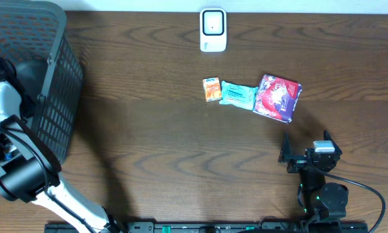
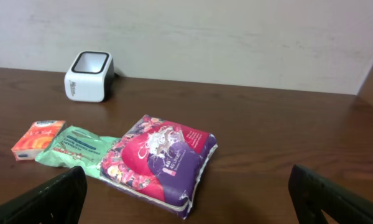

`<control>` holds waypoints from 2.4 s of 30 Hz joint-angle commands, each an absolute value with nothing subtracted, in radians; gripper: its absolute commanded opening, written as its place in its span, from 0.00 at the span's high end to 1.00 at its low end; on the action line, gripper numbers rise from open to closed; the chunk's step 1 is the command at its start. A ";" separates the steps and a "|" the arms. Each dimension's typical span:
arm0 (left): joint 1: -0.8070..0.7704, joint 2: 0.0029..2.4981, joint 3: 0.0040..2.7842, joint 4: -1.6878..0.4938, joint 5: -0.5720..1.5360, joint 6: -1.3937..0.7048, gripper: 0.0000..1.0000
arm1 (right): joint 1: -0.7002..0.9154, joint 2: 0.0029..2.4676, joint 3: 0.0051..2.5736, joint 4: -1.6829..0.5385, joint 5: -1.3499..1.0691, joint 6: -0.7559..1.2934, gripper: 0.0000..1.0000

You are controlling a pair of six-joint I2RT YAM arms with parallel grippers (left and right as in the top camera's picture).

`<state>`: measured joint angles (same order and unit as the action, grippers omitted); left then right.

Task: Scan the item barcode
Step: 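Reach the left gripper into the basket and grasp the blue snack bar, then carry the blue bar to the scanner and release it on the table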

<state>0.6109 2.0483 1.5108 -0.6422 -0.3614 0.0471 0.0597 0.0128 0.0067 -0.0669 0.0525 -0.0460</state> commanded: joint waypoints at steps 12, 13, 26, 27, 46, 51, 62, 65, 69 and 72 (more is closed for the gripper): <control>0.645 2.183 1.506 -0.589 -0.237 0.072 0.36 | 0.051 0.008 0.005 -0.071 0.054 -0.057 0.01; 0.645 2.189 1.506 -0.590 -0.215 0.072 0.39 | 0.051 0.008 0.005 -0.071 0.054 -0.057 0.01; 0.644 2.136 1.528 -0.741 -0.189 -0.044 0.93 | 0.051 0.008 0.005 -0.071 0.054 -0.057 0.01; 0.644 2.117 1.530 -0.743 -0.189 -0.078 0.93 | 0.051 0.008 0.005 -0.071 0.054 -0.057 0.01; 0.642 1.325 1.531 -0.616 0.426 -0.209 0.93 | 0.051 0.008 0.005 -0.071 0.054 -0.057 0.01; 0.591 1.174 1.531 -0.556 0.628 -0.352 0.93 | 0.051 0.008 0.005 -0.071 0.054 -0.057 0.01; 0.041 1.117 1.526 -0.607 0.489 -0.402 0.93 | 0.051 0.008 0.005 -0.071 0.054 -0.057 0.01; -0.106 1.192 1.525 -0.665 0.323 -0.403 0.93 | 0.051 0.008 0.005 -0.071 0.054 -0.057 0.01; -0.261 1.329 1.522 -0.681 0.169 -0.419 0.93 | 0.051 0.008 0.005 -0.071 0.054 -0.057 0.01; -0.358 1.487 1.522 -0.680 0.053 -0.532 0.93 | 0.051 0.008 0.005 -0.071 0.054 -0.057 0.01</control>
<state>-0.2760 1.3594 1.5169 -0.6815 0.2443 -0.4198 0.0597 0.0128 0.0067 -0.0669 0.0525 -0.0460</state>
